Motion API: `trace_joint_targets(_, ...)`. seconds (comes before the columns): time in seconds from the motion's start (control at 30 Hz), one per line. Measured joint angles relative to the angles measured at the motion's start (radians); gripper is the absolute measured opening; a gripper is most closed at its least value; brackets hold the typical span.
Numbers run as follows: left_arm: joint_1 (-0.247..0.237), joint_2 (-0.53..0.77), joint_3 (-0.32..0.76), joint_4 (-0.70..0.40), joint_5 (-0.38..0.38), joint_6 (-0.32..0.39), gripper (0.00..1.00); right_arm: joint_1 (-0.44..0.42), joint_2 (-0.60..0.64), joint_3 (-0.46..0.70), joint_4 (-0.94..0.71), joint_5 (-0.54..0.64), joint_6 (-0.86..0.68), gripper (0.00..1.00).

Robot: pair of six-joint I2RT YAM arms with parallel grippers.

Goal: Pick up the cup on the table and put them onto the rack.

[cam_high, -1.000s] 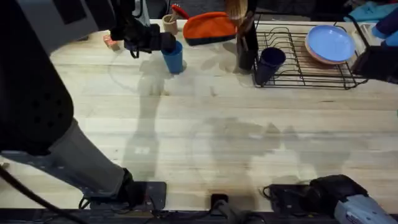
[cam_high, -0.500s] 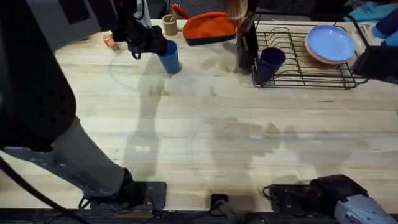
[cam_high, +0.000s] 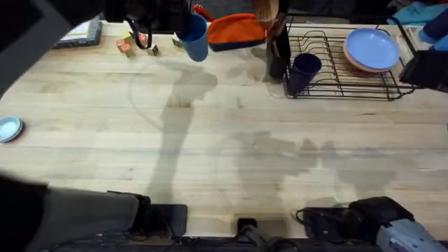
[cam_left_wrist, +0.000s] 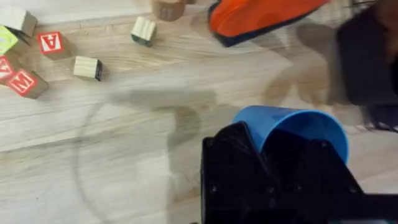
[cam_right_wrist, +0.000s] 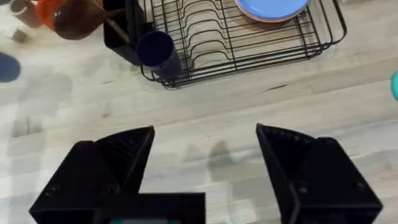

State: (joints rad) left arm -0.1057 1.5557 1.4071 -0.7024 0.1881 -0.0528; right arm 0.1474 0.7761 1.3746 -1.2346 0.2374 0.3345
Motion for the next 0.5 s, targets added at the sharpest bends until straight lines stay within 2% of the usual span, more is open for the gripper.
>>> trace_joint_targets(0.17, -0.048, -0.094, 0.002, -0.092, -0.007, 0.000, 0.044, 0.000, 0.000, 0.000, 0.000, 0.006, 0.000, 0.994)
trace_joint_targets(0.27, -0.094, -0.135, 0.002, -0.144, -0.009, 0.000, 0.044, 0.000, 0.000, 0.000, 0.000, 0.006, 0.000, 0.994)
trace_joint_targets(0.43, -0.180, -0.183, 0.002, -0.170, -0.009, 0.001, 0.043, 0.000, 0.000, 0.000, 0.000, 0.006, 0.000, 0.994)
trace_joint_targets(0.47, -0.200, -0.190, 0.006, -0.177, -0.012, 0.001, 0.043, 0.000, 0.000, 0.000, 0.000, 0.006, 0.000, 0.994)
trace_joint_targets(0.5, -0.276, -0.190, 0.042, -0.200, -0.038, 0.001, 0.042, 0.000, 0.000, 0.000, 0.000, 0.006, 0.000, 0.994)
